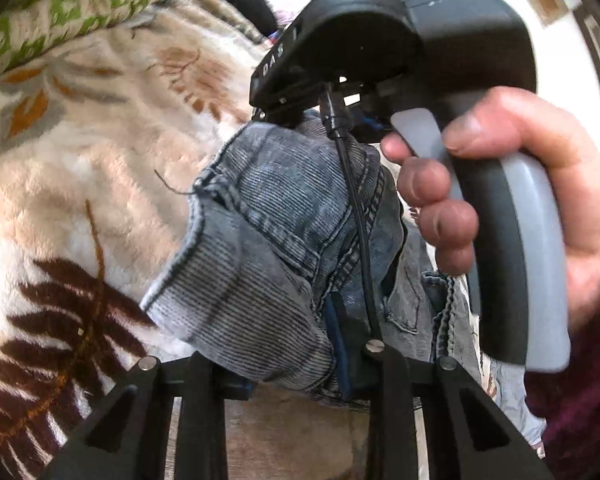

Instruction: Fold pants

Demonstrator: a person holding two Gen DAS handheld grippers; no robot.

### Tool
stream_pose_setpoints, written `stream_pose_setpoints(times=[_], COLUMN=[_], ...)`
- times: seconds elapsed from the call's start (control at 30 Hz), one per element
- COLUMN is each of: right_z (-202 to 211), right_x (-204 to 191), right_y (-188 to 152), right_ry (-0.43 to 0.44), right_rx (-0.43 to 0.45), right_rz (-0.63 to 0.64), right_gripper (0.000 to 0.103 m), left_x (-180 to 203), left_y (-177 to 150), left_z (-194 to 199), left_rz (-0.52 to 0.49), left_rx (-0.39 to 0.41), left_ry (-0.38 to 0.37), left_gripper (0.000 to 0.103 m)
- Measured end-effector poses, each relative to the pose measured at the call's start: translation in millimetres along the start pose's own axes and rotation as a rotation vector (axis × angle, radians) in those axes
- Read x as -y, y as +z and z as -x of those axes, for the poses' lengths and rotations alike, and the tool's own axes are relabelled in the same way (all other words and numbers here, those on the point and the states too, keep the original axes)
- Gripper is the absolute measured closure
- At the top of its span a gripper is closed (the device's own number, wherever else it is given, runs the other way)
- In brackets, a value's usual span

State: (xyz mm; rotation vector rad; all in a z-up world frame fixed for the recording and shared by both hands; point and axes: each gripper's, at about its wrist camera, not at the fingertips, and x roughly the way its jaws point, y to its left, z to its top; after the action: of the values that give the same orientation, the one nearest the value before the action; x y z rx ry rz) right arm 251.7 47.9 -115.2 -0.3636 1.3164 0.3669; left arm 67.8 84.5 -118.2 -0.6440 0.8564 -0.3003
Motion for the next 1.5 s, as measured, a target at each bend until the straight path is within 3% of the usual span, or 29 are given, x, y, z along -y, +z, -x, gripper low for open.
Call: stream_pose_setpoints(times=[0.33,0.7,1.1,1.5], right_z=[89.7,160.4,184.0,203.8], right_x=[19.5,101.1,167.0,195.6], right_y=[-40.1,-122.3,-203.5,-239.4], right_ry=[-0.006,0.073,0.112,0.084], right_rx=[0.238,0.451,0.541,0.584], right_rz=[-0.123,-0.336,-0.482,-0.543], right_gripper=[0.092,0.092,0.092,0.092], left_x=[38.8,105.7,155.0,185.4], left_y=[-6.7,-37.2,-62.2,-74.8], left_z=[24.0,42.7,33.9,30.5], left_rz=[-0.195,-0.459,-0.548,-0.604], left_rx=[0.103,0.178,0.110,0.083], left_ry=[-0.036,-0.120,-0.200,-0.252], left_gripper=[0.075,0.077,0.078,0.078])
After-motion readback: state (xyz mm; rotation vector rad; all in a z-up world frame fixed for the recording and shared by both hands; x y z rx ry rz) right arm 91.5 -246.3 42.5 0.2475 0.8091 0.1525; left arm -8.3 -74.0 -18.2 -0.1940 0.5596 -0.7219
